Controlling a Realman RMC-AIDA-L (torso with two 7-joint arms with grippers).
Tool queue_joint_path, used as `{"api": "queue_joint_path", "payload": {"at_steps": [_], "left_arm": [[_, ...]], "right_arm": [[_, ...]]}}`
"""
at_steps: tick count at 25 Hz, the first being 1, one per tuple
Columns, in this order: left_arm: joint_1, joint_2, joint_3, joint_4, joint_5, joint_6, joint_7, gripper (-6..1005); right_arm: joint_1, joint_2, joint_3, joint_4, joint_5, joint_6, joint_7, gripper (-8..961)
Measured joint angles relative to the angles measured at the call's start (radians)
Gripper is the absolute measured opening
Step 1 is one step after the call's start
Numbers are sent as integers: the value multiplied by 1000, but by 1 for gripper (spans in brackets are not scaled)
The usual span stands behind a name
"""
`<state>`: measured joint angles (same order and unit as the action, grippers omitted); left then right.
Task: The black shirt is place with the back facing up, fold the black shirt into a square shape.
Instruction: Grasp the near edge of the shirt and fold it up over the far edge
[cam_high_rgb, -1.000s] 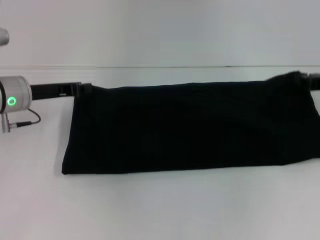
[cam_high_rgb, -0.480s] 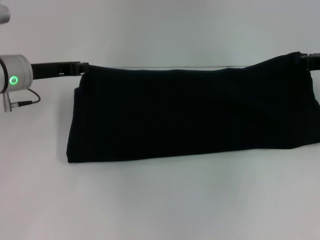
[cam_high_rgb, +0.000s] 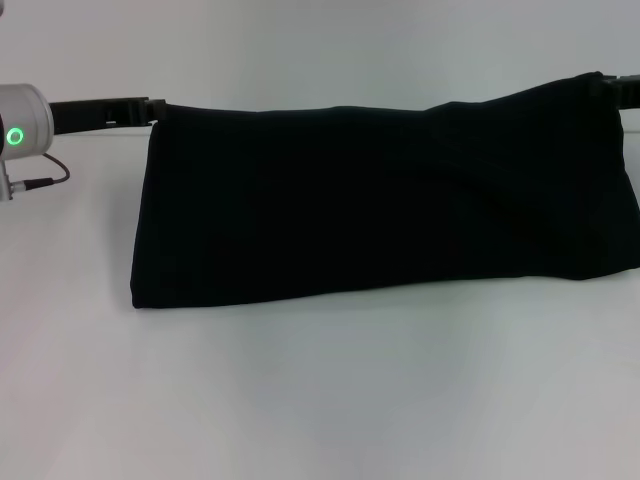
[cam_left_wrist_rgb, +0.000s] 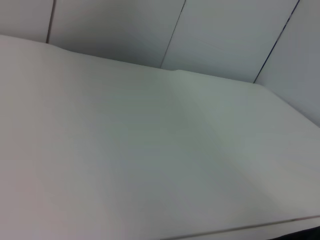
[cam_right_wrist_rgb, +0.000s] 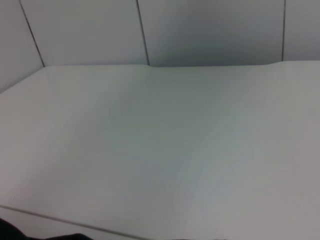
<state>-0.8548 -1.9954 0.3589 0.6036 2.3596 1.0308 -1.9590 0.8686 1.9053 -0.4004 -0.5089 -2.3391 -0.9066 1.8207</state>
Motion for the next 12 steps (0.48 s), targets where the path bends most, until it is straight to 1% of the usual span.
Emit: {"api": "queue_joint_path", "payload": {"at_steps": [4, 9, 12], "left_arm": [[-5, 1, 0, -5, 0, -10, 1, 1], [-7, -11, 3, -23, 0, -31, 8, 1], [-9, -14, 24, -42, -1, -62, 10, 0]], "right_arm": [[5, 2, -8, 4, 0, 19, 9, 41], [11, 9, -26, 37, 0, 61, 10, 41], [12, 10, -27, 58, 0, 89, 5, 41]]}}
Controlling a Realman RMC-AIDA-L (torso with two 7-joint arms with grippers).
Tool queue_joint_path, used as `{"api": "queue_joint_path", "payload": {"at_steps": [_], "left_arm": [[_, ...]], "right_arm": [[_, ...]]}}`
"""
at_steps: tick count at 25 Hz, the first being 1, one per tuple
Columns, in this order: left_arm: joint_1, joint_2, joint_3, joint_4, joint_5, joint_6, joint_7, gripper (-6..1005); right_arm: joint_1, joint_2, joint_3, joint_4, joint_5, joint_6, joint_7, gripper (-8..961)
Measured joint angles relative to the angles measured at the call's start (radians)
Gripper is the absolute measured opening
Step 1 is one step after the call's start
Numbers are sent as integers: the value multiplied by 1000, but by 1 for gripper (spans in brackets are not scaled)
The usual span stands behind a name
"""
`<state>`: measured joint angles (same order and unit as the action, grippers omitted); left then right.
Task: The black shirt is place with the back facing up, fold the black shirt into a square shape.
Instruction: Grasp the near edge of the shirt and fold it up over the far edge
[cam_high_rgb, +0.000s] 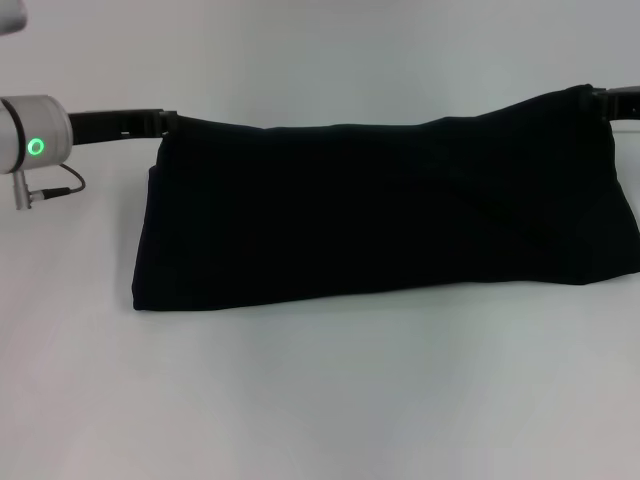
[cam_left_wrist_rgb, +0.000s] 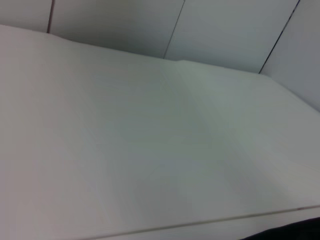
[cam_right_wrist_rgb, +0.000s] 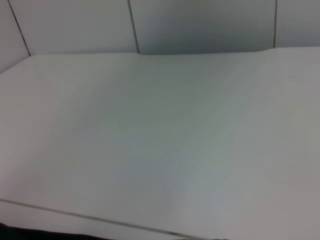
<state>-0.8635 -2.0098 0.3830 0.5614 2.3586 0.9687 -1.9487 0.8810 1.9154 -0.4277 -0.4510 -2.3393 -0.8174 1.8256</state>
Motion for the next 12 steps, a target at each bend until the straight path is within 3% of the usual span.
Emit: {"api": "queue_joint_path", "payload": {"at_steps": [12], "left_arm": [[-17, -7, 37, -9, -1, -88, -7, -1]], "right_arm": [[4, -5, -2, 11, 0, 42, 6, 54]]}}
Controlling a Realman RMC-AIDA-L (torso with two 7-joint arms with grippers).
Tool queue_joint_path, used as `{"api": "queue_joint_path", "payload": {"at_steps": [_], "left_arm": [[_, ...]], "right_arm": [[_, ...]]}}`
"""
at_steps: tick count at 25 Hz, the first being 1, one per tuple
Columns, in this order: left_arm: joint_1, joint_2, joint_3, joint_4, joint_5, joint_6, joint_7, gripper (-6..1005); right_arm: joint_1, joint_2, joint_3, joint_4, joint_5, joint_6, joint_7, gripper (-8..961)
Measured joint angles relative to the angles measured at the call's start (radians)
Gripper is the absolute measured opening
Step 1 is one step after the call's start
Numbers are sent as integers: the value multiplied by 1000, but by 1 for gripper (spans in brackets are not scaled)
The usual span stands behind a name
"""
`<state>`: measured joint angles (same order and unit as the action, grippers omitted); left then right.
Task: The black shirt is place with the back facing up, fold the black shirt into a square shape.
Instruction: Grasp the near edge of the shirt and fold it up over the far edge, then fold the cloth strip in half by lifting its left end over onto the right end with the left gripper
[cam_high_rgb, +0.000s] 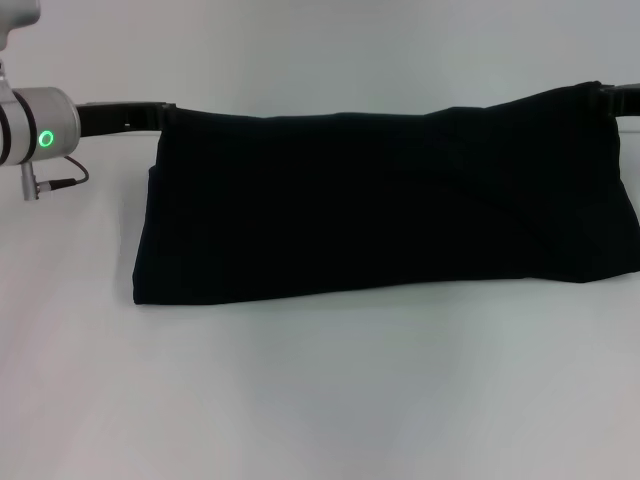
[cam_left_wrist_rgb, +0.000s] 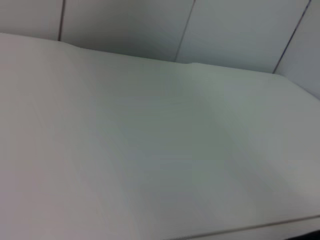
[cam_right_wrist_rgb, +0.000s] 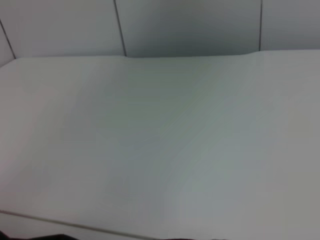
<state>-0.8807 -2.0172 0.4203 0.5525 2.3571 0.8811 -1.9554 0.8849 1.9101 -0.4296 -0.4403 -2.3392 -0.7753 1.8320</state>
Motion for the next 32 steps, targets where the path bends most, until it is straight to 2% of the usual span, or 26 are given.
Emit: {"api": "queue_joint_path", "payload": {"at_steps": [11, 19, 25, 31, 32], "left_arm": [[-2, 6, 0, 3, 0, -18, 1, 0], [-4, 3, 0, -1, 1, -33, 5, 50], [-9, -16, 2, -16, 2, -105, 6, 87], [-9, -54, 2, -17, 2, -262, -2, 125], [-9, -60, 2, -13, 1, -276, -2, 167]], "right_arm": [[5, -5, 0, 2, 0, 14, 5, 86], [13, -1, -1, 17, 0, 35, -2, 110], [19, 4, -6, 30, 0, 71, -3, 127], [16, 3, -15, -10, 0, 102, 0, 145], [15, 2, -13, -20, 0, 106, 1, 183]]}}
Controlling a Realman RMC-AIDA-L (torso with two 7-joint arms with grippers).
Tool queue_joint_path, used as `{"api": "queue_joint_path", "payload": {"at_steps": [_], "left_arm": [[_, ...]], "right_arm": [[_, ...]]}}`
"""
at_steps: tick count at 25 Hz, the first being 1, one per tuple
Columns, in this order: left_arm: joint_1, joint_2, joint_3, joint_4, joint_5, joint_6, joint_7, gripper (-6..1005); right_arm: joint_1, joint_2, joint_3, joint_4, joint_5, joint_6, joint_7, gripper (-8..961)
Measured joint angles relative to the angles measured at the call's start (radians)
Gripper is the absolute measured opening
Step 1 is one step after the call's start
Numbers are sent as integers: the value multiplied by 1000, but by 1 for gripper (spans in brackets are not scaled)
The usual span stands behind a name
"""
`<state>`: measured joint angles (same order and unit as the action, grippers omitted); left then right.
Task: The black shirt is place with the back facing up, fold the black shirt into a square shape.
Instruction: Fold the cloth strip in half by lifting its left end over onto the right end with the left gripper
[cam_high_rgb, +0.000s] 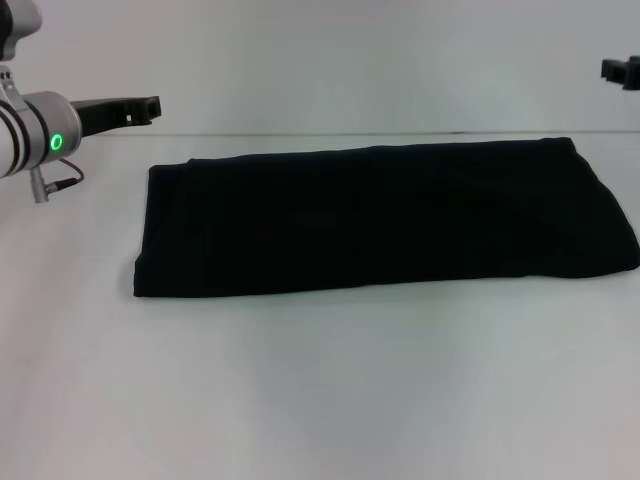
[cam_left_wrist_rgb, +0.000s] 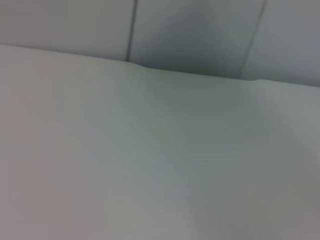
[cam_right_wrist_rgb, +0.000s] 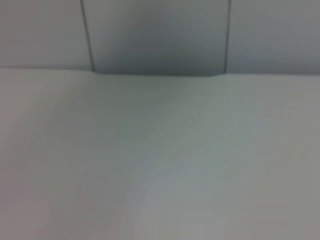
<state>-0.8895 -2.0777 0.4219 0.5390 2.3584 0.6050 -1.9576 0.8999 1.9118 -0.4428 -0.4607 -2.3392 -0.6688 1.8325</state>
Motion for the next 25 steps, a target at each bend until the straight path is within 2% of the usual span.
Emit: {"api": "queue_joint_path", "payload": {"at_steps": [4, 5, 6, 7, 11, 14, 16, 17, 23, 25], "left_arm": [[6, -13, 0, 28, -6, 13, -4, 337], [11, -14, 0, 47, -8, 59, -12, 452], [27, -14, 0, 107, -10, 197, -32, 567], [27, -14, 0, 107, -10, 197, -32, 589], [72, -3, -1, 220, -29, 532, -68, 676], [114, 14, -2, 261, -53, 670, -123, 742], [139, 21, -4, 269, -63, 710, -144, 785], [171, 26, -5, 276, -66, 742, -169, 807], [243, 31, -6, 281, -56, 749, -198, 934], [270, 33, -9, 281, -51, 738, -212, 928]], "right_arm": [[-3, -14, 5, -29, 16, -51, 26, 333], [-7, -21, 5, -31, 27, -85, 38, 371], [-22, -36, 7, -33, 59, -189, 56, 407], [-22, -36, 7, -33, 59, -189, 56, 443], [-72, -55, 8, -43, 139, -392, 70, 588], [-107, -62, 6, -49, 165, -510, 86, 642], [-124, -62, -5, -53, 160, -556, 97, 661], [-133, -61, -12, -55, 157, -576, 106, 670], [-174, -58, -33, -56, 154, -642, 122, 677], [-183, -54, -35, -56, 154, -648, 122, 676]]}}
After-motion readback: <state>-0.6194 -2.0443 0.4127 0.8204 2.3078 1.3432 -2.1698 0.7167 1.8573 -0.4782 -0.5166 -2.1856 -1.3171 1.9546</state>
